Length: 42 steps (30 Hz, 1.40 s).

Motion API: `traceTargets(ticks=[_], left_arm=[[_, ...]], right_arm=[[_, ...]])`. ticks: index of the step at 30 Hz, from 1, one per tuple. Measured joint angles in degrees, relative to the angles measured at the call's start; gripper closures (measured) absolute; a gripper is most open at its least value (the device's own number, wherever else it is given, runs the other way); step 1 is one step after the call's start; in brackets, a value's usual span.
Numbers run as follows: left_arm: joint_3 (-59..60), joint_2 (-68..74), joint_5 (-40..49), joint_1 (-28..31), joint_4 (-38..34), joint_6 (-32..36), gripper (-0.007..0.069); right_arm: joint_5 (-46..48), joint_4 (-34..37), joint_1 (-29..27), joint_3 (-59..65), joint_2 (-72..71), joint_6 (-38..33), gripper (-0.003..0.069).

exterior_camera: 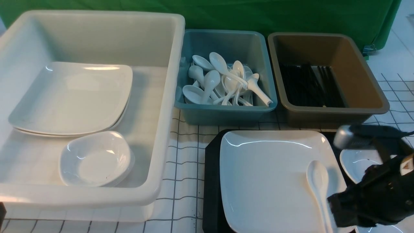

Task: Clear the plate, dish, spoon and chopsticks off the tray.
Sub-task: Use the right arm to grab a soup spoon from the plate

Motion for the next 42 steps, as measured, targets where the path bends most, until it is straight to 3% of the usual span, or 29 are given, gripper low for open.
traceTargets(ticks=[1,3,7,18,21,23,26,32,36,42], left_arm=[[0.00,0.00,0.00,0.00,0.00,0.00,0.0603],[0.00,0.00,0.00,0.00,0.00,-0.05,0.0603],[0.00,0.00,0.00,0.00,0.00,-0.12,0.0603],[0.00,0.00,0.00,0.00,0.00,-0.12,0.0603],[0.00,0.00,0.00,0.00,0.00,-0.12,0.0603],[0.00,0.00,0.00,0.00,0.00,-0.12,0.0603],[0.00,0.00,0.00,0.00,0.00,0.01,0.0603],[0.00,0.00,0.00,0.00,0.00,-0.04,0.0603],[0.00,0.00,0.00,0.00,0.00,-0.04,0.0603],[0.00,0.00,0.00,0.00,0.00,-0.04,0.0603]], right_arm=[[-1.61,-2.10,2.48,0.12,2.09,1.95,0.0385],[-4.58,-4.89,4.15,0.30,4.73,5.66,0.0295],[-9.15,-7.46,4.49,0.41,9.91,8.06,0.0194],[-17.80,-9.42,4.49,-0.60,19.51,8.47,0.0174],[-17.87,-9.79,4.49,-0.62,19.55,8.47,0.0230],[-17.86,-9.92,4.49,-0.62,19.55,8.34,0.0366],[-17.79,-9.80,4.49,-0.68,19.55,8.07,0.0511],[-10.15,-9.54,4.49,-4.06,20.13,6.82,0.0501],[1.91,-9.50,4.49,-10.93,18.45,4.05,0.0502],[5.76,-9.50,4.49,-23.93,11.92,2.26,0.0507]])
